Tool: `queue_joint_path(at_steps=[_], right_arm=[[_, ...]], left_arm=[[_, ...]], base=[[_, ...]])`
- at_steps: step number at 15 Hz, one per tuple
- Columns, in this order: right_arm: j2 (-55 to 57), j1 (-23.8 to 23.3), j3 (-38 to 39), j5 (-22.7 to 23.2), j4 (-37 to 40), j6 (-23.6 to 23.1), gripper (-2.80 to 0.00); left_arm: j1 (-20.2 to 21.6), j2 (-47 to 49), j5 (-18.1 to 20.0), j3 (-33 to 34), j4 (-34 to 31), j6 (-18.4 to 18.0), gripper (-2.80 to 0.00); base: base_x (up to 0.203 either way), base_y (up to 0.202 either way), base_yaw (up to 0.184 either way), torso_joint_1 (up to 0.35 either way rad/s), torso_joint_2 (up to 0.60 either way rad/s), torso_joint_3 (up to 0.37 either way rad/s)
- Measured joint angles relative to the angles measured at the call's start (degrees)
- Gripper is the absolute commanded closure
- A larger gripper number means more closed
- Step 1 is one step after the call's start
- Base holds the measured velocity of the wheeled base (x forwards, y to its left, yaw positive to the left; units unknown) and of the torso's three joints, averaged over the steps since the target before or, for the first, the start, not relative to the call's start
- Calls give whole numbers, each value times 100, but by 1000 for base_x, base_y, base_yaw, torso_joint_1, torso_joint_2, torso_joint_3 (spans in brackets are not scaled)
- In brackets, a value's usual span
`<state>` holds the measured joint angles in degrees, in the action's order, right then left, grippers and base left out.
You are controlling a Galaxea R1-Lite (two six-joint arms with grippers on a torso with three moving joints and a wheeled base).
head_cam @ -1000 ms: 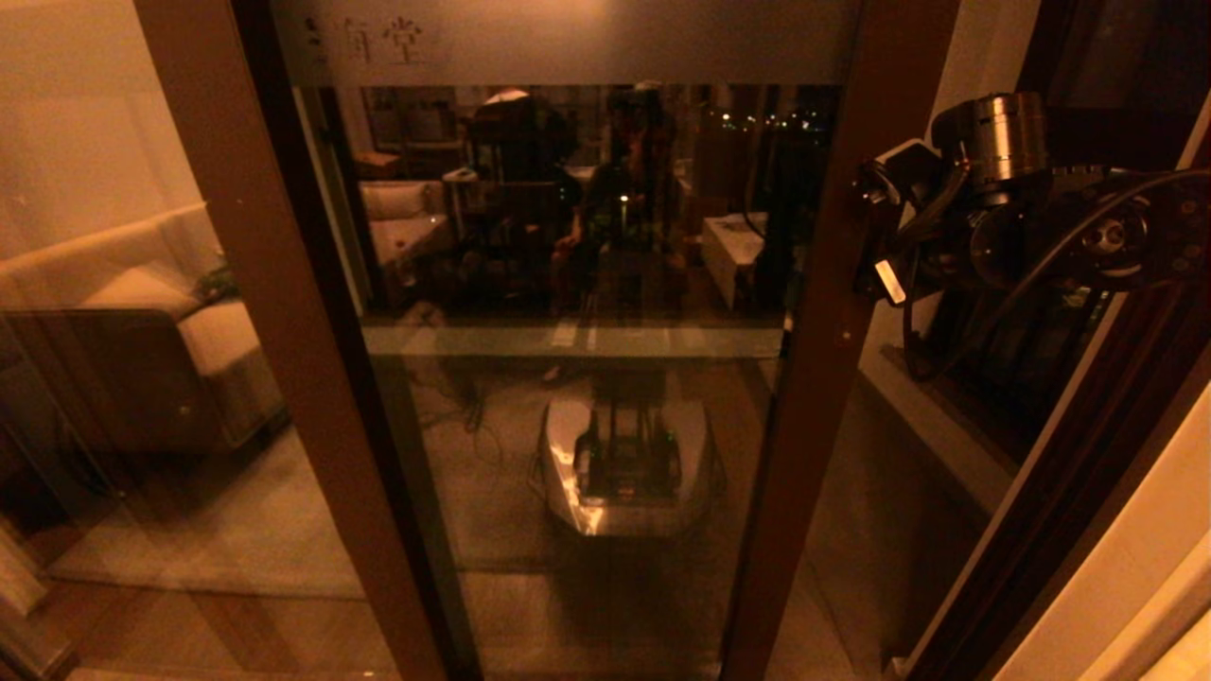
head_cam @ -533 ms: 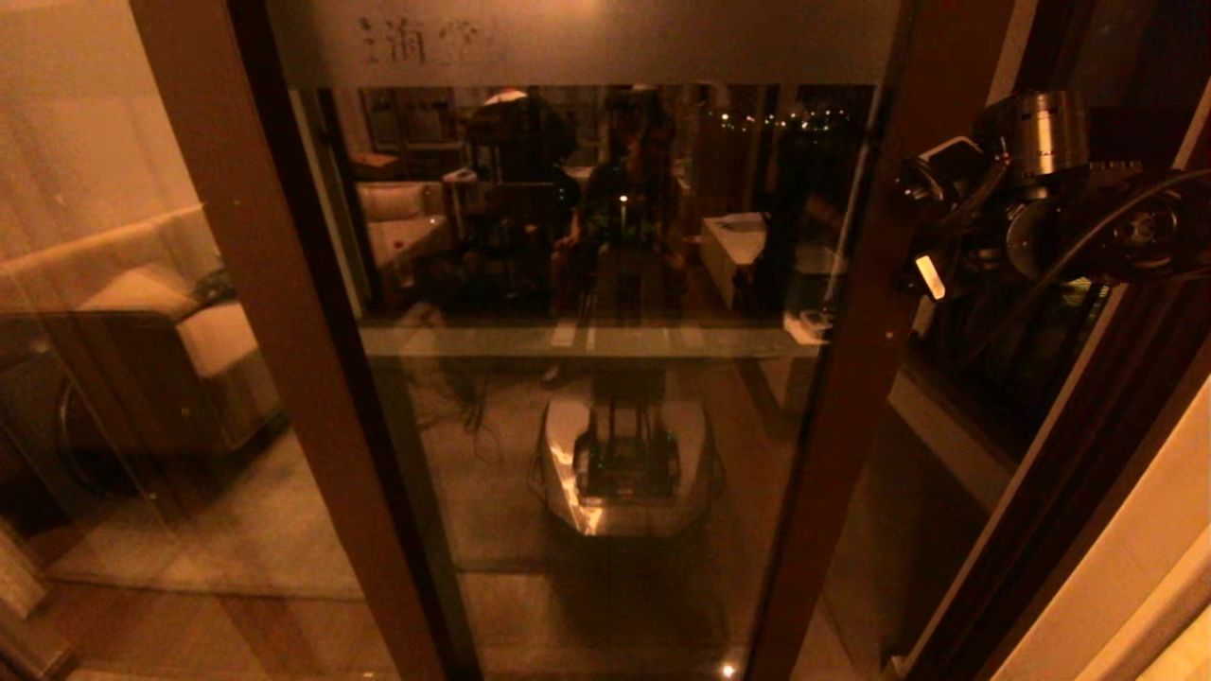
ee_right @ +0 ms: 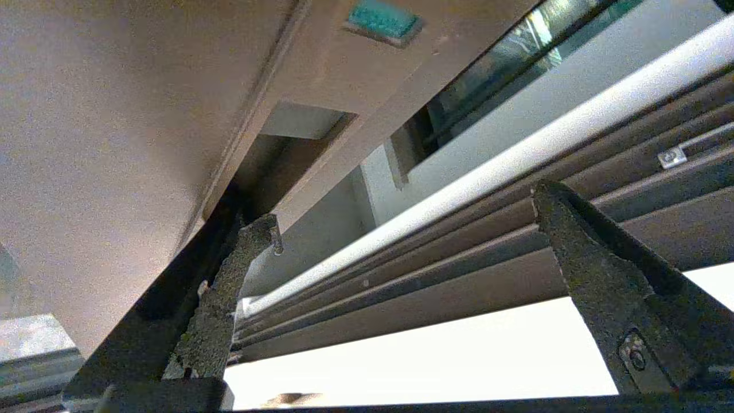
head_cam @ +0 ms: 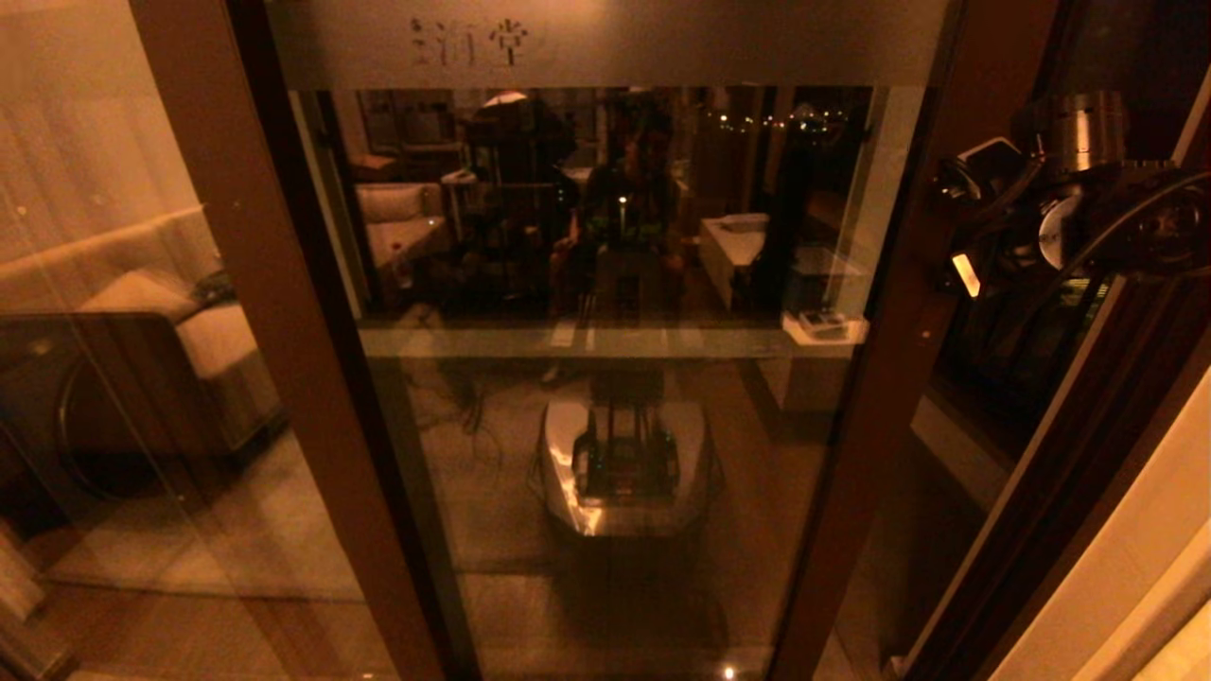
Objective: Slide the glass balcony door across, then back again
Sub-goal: Close the slid door
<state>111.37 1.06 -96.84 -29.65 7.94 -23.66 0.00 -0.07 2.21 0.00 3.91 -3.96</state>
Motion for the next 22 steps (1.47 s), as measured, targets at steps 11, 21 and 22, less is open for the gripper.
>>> queue_joint_path(at_steps=[11, 21, 22], right_arm=[[-256, -29, 189, 47, -124, 340, -280], [-551, -130, 464, 56, -150, 396, -280], [-520, -135, 467, 46, -121, 388, -280]], left_arm=[[0, 0, -2, 0, -1, 2, 0], [0, 0, -3, 0, 0, 4, 0], [0, 0, -4, 0, 1, 3, 0]], base=[[0, 0, 0, 0, 0, 0], [0, 0, 0, 0, 0, 0], [0, 0, 0, 0, 0, 0]])
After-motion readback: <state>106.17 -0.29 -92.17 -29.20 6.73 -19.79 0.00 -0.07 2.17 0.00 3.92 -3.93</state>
